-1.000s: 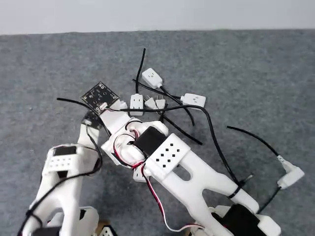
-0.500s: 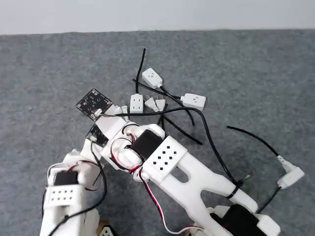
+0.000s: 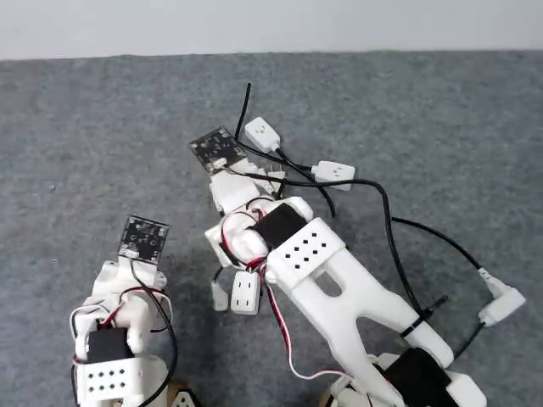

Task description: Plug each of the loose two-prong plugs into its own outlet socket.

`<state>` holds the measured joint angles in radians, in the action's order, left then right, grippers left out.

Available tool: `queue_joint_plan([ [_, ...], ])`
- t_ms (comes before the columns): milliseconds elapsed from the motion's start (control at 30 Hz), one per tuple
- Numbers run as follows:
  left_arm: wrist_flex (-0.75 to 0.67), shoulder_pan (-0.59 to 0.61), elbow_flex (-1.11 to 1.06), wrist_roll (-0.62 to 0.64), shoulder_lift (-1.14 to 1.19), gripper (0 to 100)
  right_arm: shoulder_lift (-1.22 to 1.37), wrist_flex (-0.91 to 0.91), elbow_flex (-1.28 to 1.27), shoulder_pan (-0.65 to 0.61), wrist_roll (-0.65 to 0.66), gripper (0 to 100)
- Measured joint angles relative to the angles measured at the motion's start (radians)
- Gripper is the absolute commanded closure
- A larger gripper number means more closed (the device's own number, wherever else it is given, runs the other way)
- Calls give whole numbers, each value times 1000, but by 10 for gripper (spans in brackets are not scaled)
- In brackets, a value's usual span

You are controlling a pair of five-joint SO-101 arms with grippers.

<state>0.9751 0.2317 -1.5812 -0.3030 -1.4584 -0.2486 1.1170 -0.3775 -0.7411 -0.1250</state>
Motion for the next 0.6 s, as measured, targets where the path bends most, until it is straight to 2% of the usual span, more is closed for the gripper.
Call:
queue_joint_plan([
  [133, 8, 52, 0, 64, -2, 903, 0, -15, -32, 3, 6, 991],
  [267, 8, 64, 0, 74, -2, 903, 0, -75, -48, 5, 37, 971],
  [500, 8, 89, 0, 74, -2, 903, 0, -158, -57, 28, 207, 708],
  [600, 8, 89, 0, 74, -2, 903, -17, -138, -55, 61, 241, 722],
])
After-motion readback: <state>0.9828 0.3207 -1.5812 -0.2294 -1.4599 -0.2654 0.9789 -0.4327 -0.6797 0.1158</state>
